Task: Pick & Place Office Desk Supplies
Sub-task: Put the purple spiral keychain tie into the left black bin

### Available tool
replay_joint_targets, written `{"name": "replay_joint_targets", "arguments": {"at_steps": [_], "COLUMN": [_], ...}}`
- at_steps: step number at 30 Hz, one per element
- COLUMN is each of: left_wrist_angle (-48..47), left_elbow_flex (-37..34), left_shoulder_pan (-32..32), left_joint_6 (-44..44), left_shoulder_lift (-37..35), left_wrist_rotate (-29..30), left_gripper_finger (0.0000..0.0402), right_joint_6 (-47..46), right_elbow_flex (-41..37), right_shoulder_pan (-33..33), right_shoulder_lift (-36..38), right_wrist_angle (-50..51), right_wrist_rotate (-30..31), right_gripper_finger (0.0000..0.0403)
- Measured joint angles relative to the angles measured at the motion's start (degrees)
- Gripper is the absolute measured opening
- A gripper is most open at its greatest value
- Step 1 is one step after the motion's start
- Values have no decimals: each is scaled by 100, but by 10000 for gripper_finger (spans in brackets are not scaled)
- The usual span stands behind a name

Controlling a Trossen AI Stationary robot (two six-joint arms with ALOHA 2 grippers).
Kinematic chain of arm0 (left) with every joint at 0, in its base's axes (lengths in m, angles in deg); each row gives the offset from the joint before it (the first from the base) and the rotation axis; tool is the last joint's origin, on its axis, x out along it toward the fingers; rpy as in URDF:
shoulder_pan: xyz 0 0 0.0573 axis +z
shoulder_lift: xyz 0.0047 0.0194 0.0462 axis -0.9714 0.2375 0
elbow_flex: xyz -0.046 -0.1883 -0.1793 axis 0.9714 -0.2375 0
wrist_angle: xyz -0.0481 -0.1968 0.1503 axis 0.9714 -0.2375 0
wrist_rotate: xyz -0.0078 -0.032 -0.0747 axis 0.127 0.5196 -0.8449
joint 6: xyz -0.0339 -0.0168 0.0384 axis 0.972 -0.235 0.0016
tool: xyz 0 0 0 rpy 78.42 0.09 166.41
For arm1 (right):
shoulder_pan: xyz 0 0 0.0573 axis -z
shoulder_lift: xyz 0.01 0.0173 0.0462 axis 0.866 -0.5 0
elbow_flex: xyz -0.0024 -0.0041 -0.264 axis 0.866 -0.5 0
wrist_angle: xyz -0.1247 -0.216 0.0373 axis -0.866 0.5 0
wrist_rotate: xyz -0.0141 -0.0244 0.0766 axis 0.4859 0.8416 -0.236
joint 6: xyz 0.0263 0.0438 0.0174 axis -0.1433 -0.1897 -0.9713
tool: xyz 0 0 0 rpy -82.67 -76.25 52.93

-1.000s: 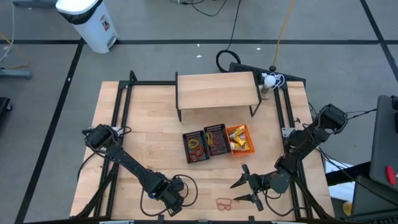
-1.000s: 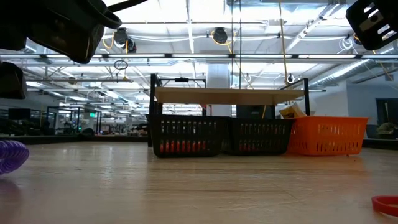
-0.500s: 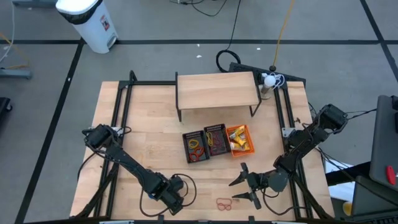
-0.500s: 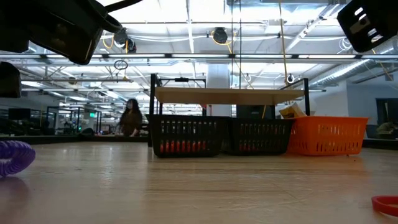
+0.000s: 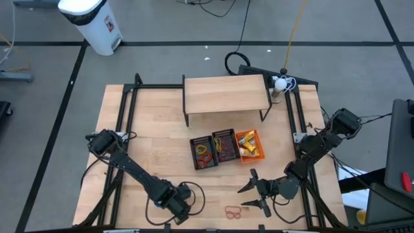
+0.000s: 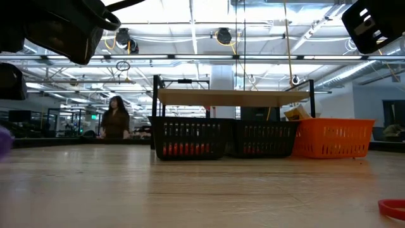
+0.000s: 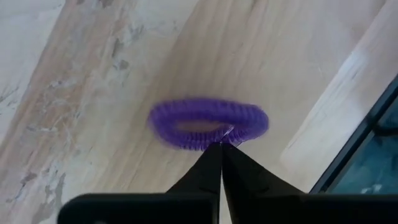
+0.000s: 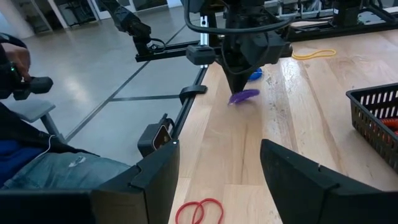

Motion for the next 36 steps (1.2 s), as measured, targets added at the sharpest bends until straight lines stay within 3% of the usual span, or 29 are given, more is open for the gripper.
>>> {"name": "replay_joint_targets", "arguments": {"at_steps": [20, 36], "left_wrist_angle": [164, -141], "left_elbow_flex": [2, 5], "left_shoulder_pan": [81, 512], "left_joint_6": [-934, -2431], "left_shoulder_lift": [-327, -2124], "left_wrist_rotate": [-102, 1555], "left_gripper_finger": [1, 0], "right_joint_6": [2, 44], "right_elbow_flex": [2, 2], "right_shoulder_pan": [0, 2], "right_shoulder_lift": [0, 0], "right_wrist_angle": [-6, -9], "right_wrist_rotate": [17, 33], "right_gripper_finger": [212, 212]}}
